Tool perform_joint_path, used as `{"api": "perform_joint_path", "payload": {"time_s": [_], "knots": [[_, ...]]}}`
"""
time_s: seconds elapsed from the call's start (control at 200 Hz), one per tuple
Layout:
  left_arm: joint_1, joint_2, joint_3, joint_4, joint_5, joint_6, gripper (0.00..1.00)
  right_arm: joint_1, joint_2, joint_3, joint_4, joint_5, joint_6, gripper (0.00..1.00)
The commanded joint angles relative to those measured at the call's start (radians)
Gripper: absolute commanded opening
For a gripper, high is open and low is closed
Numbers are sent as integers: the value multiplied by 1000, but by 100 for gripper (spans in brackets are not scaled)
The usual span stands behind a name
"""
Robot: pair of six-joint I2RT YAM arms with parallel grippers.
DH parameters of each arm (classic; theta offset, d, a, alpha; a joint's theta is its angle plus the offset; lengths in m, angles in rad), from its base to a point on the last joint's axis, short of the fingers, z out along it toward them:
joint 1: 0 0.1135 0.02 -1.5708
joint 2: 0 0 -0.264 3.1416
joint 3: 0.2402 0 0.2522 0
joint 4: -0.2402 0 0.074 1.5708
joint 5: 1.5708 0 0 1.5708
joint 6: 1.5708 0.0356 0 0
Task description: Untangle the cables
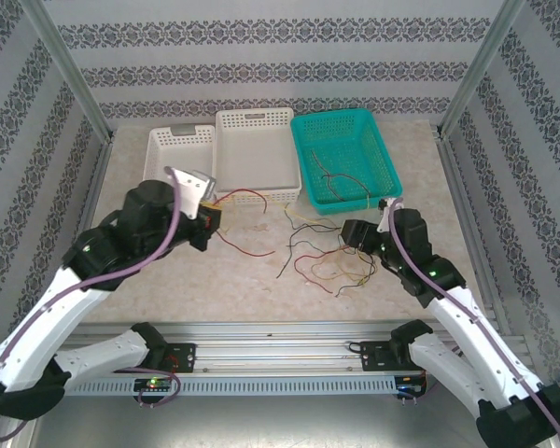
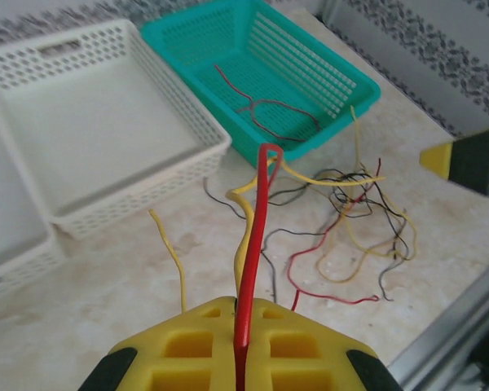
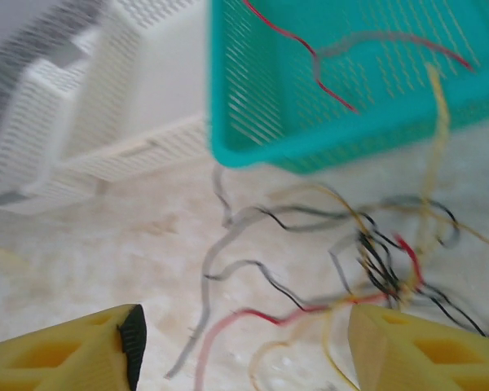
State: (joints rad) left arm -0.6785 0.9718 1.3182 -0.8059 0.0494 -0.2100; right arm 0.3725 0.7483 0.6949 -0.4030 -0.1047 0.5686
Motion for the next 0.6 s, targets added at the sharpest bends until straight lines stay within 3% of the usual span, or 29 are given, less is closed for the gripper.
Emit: {"api": "perform_joint_path", "payload": {"time_s": [0.0, 0.125, 0.28, 0.415, 0.54, 0.6], "knots": [[10, 25, -10, 142, 115, -50, 0, 40, -16, 70, 39, -51, -38, 69], [10, 60, -32, 216, 170, -78, 0, 87, -21, 50, 148, -142, -31, 71], [10, 81, -79, 320, 238, -151, 0, 171, 40, -13, 360, -349, 25, 71], [10, 90, -120, 396, 285, -208, 0, 307, 78, -13, 360, -214, -67, 72], [9, 92, -151, 445, 332, -257, 0, 338, 121, -1, 338, -109, -84, 72], [10, 87, -167, 467, 340, -274, 0, 339, 130, -18, 378, -124, -77, 72]]}}
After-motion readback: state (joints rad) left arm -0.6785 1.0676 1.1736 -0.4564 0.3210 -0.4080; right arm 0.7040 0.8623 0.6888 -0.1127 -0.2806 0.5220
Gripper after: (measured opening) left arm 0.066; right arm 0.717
